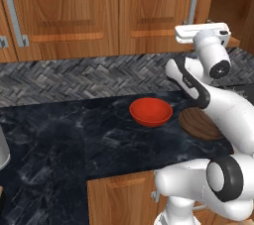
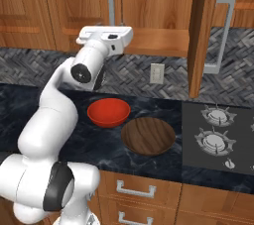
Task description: Open the cabinet. Pick the bowls from the counter and place them in the cabinet. Then close the cabinet.
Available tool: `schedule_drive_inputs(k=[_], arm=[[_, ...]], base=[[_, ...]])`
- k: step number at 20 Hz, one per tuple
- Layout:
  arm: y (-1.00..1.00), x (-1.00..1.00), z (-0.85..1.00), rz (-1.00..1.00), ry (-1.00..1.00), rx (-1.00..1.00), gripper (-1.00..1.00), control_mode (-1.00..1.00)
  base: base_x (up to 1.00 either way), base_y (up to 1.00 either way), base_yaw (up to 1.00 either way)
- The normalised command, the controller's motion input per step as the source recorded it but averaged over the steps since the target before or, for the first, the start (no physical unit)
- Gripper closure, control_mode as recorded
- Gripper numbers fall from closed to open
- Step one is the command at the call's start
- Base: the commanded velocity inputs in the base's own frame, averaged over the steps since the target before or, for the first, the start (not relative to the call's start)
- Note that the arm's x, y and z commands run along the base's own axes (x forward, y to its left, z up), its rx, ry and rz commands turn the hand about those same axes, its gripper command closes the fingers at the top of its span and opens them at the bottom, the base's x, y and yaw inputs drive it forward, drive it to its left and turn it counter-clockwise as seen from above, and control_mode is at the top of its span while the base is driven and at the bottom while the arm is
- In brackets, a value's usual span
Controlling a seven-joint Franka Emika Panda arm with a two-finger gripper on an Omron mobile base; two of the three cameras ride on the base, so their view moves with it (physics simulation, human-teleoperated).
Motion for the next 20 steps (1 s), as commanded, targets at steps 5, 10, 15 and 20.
schedule_drive_inputs(k=[5, 10, 15, 20], arm=[[0.00, 0.52, 0.00, -0.01, 0.04, 0.00, -1.00, -1.00], [-0.02, 0.50, 0.00, 0.04, 0.03, 0.00, -1.00, -1.00], [0.00, 0.51, 0.00, 0.03, 0.00, 0.01, 1.00, -1.00], [-0.13, 0.48, 0.00, 0.03, 0.00, 0.04, 1.00, -1.00]], base=[[0.00, 0.00, 0.00], [0.00, 0.00, 0.00], [0.00, 0.00, 0.00], [0.00, 0.00, 0.00]])
